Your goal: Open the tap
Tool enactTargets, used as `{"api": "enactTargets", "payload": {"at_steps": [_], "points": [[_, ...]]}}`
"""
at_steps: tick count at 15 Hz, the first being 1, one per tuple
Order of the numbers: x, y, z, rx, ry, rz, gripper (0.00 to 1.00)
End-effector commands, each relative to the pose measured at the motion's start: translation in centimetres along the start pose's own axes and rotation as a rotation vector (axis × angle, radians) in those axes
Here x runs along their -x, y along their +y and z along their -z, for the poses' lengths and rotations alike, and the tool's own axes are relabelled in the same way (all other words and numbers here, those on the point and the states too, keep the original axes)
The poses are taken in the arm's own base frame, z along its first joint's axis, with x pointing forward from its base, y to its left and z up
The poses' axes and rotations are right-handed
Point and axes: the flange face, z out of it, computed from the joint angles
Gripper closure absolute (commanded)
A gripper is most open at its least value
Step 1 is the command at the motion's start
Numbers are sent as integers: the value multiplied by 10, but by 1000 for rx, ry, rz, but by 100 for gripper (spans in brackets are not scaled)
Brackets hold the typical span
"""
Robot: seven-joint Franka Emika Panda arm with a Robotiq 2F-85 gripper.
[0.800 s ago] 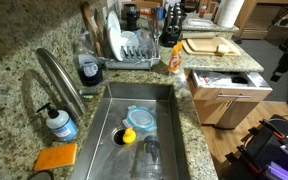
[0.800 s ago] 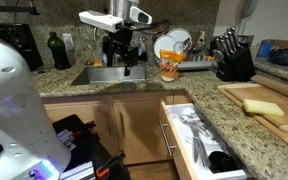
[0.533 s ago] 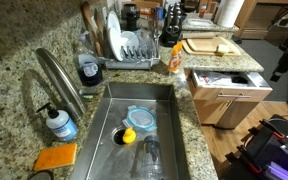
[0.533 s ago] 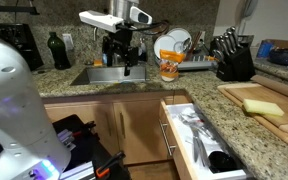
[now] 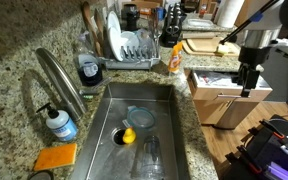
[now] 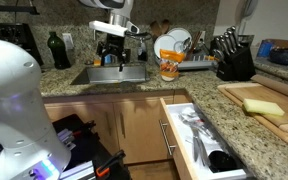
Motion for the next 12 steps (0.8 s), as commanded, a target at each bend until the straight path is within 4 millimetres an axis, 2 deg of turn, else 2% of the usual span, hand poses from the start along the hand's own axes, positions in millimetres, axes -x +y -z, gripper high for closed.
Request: {"api": "enactTargets", "payload": {"at_steps": [1,3,5,7,11,12], "points": [[-76,-56,-23,68,-96,171,0],[-115,-89,-40,153,-97,268,0],[-142,-102,-49,262,-54,350,0],[-159,-102,-52,377,20,388,0],[-171,-89,-38,452,234,356,0],[-171,-97,-45,436,169,365,0]]}}
